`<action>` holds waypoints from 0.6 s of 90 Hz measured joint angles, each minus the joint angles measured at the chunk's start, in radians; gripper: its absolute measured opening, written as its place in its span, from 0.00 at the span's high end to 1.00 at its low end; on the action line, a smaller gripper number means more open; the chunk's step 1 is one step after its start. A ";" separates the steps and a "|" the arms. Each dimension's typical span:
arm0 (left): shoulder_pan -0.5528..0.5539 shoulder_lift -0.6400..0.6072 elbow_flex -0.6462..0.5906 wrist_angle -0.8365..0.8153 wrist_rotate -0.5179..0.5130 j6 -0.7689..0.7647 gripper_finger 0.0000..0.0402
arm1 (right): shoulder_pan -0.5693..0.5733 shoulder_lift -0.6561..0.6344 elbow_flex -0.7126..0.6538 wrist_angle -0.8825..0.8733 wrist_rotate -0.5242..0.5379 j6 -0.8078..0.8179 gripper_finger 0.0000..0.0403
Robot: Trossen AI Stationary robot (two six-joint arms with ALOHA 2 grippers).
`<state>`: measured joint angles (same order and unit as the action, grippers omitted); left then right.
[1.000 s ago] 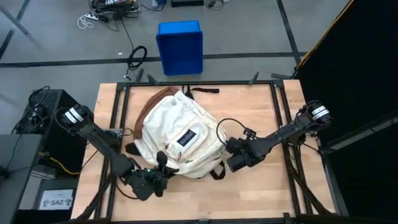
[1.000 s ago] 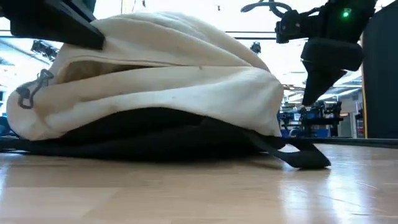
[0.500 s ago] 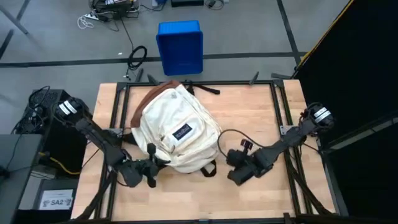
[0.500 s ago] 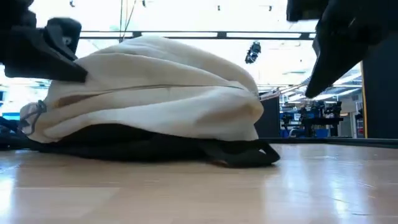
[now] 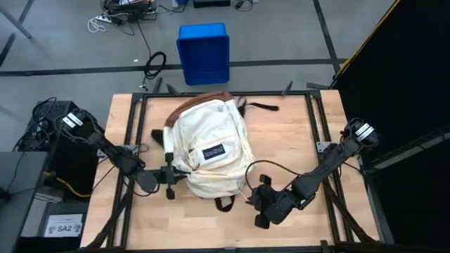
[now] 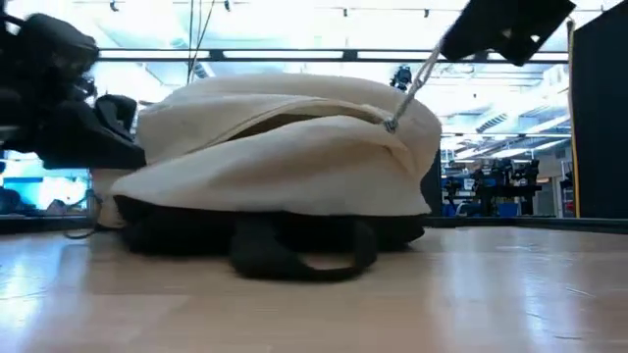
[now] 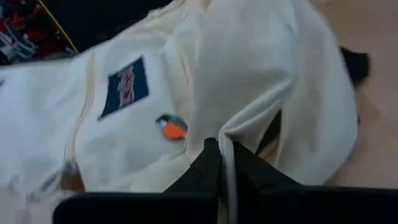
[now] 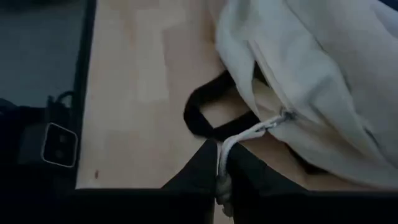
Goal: Unpack backpack
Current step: Open the white backpack
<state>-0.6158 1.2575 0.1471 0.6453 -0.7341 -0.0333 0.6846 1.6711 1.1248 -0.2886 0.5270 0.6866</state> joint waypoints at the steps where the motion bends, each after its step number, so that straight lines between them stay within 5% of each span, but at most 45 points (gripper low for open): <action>1: 0.008 0.000 0.000 0.000 0.007 0.001 1.00 | 0.000 0.003 0.000 0.008 0.000 0.000 1.00; 24: 0.173 0.002 -0.001 0.041 0.186 0.083 1.00 | -0.018 0.043 0.002 0.058 -0.026 -0.002 1.00; 40: 0.198 -0.008 0.022 0.063 0.193 0.133 0.97 | -0.063 0.045 0.001 0.041 -0.024 -0.001 1.00; 54: 0.197 -0.008 0.056 0.063 0.192 0.208 0.85 | -0.107 0.045 0.001 0.036 -0.025 -0.012 1.00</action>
<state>-0.4183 1.2491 0.2026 0.7078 -0.5418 0.1746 0.5776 1.7164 1.1255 -0.2528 0.5019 0.6746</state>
